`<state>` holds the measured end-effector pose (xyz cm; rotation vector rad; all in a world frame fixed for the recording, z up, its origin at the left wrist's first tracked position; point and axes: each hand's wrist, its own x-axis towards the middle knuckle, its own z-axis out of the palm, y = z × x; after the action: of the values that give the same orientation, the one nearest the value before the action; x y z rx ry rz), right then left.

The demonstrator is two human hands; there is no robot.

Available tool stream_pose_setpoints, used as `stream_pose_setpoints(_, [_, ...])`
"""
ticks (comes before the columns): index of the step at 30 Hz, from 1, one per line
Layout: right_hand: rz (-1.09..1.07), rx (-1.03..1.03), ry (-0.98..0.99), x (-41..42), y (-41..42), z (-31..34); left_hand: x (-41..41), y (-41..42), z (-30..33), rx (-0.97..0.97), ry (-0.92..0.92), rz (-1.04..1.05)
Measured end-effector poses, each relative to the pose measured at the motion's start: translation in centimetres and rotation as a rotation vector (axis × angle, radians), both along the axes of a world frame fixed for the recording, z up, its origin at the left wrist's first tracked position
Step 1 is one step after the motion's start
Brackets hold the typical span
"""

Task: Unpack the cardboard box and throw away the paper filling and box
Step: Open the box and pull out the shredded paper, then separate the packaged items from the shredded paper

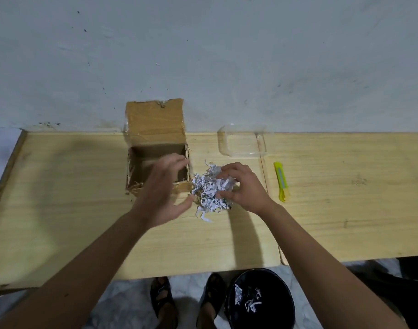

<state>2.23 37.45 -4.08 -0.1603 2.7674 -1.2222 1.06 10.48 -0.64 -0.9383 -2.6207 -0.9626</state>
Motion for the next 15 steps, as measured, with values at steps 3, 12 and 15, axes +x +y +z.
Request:
stream_pose_setpoints(3, [-0.009, -0.036, -0.005, 0.4, 1.2, -0.7, 0.9, 3.0, -1.1, -0.103, -0.155, -0.135])
stream_pose_setpoints(12, [0.159, 0.044, -0.129, 1.7, 2.4, -3.4, -0.7, 7.0, -6.1, -0.232, -0.566, -0.143])
stream_pose_setpoints(15, [0.156, -0.012, -0.112, 1.5, 2.2, -4.6, -1.2, 7.1, -7.4, -0.161, -0.673, -0.122])
